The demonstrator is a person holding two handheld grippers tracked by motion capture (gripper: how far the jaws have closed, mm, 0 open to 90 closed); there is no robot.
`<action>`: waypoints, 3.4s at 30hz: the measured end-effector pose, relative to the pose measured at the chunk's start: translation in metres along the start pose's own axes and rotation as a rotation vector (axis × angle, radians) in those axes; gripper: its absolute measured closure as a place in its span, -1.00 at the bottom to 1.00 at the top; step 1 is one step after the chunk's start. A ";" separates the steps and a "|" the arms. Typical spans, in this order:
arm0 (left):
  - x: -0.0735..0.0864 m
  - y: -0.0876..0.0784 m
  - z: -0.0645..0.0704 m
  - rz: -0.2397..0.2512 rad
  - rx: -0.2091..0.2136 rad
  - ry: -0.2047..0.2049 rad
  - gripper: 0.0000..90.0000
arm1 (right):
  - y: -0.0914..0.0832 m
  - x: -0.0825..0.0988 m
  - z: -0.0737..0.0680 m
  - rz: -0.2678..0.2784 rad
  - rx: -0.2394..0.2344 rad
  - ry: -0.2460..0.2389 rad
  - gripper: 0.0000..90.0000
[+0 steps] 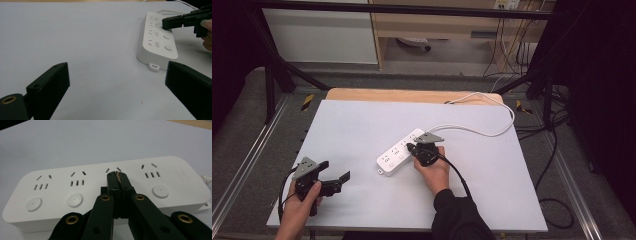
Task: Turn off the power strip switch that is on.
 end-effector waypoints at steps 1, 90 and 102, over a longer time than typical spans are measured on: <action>0.000 0.000 0.000 0.001 -0.001 0.000 -0.88 | 0.000 0.000 0.000 0.002 -0.003 0.003 1.00; 0.000 0.000 0.000 0.000 0.000 0.001 -0.88 | -0.059 -0.043 0.041 0.055 0.035 0.080 -0.44; 0.000 -0.001 0.000 0.002 0.000 0.000 -0.88 | -0.097 -0.043 0.059 0.072 0.072 0.113 -0.87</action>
Point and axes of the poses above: each handheld gripper's, and its own axes: y roughly forward along the jaws, x roughly out of its underside, z roughly to its right, the point moved 10 cm from there along y, roughly forward along the jaws, and after that the axes turned 5 degrees about y, right-handed, at the moved point
